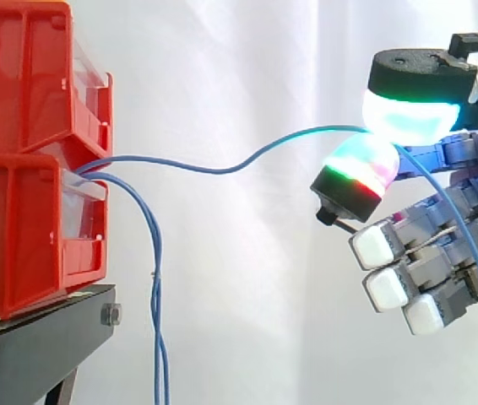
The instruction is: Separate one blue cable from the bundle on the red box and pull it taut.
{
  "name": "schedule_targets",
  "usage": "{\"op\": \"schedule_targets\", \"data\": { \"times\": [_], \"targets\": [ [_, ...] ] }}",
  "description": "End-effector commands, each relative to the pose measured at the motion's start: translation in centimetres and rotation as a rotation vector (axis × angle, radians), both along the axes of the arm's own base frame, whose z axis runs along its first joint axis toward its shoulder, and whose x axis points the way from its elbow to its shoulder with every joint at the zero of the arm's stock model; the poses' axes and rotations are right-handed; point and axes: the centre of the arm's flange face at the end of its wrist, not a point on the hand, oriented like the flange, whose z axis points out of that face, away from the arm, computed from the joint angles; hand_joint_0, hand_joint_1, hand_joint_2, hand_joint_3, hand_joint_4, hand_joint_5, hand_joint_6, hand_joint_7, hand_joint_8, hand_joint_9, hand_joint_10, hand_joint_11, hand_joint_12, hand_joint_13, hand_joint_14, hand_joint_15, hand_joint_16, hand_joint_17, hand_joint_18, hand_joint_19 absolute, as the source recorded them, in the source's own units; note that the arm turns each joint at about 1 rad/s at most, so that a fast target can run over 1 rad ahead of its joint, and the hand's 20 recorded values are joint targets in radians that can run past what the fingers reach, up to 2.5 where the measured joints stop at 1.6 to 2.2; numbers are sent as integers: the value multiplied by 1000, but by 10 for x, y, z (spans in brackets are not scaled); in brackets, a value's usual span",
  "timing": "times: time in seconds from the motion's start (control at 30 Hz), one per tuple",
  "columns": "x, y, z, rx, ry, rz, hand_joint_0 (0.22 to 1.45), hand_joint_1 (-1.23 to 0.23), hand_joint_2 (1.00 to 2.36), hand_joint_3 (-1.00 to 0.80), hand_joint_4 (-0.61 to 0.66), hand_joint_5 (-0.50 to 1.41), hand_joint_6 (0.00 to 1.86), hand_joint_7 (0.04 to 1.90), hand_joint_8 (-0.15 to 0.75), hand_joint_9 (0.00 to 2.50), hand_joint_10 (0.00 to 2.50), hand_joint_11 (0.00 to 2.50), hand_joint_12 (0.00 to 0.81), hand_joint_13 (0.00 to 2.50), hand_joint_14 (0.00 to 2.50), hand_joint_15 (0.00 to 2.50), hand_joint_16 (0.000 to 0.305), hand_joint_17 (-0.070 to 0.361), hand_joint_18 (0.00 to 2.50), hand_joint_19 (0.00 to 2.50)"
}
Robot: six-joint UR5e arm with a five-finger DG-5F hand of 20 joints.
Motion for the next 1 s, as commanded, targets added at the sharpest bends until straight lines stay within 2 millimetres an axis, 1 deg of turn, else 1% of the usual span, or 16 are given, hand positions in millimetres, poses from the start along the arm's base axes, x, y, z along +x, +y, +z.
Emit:
{"op": "schedule_targets", "data": {
  "times": [0.0,0.6,0.97],
  "targets": [
    [0,0,1,1,-2,0,516,-764,1635,85,-345,-75,875,1276,279,938,6,346,445,846,11,347,50,112,762,262],
    [0,0,1,-1,-1,0,521,-771,1609,86,-349,-76,876,1248,278,940,6,340,440,862,10,361,49,110,769,267],
    [0,0,0,-1,0,2,519,-768,1618,83,-348,-76,875,1251,282,949,6,358,442,876,10,368,49,110,780,277]
  ]
}}
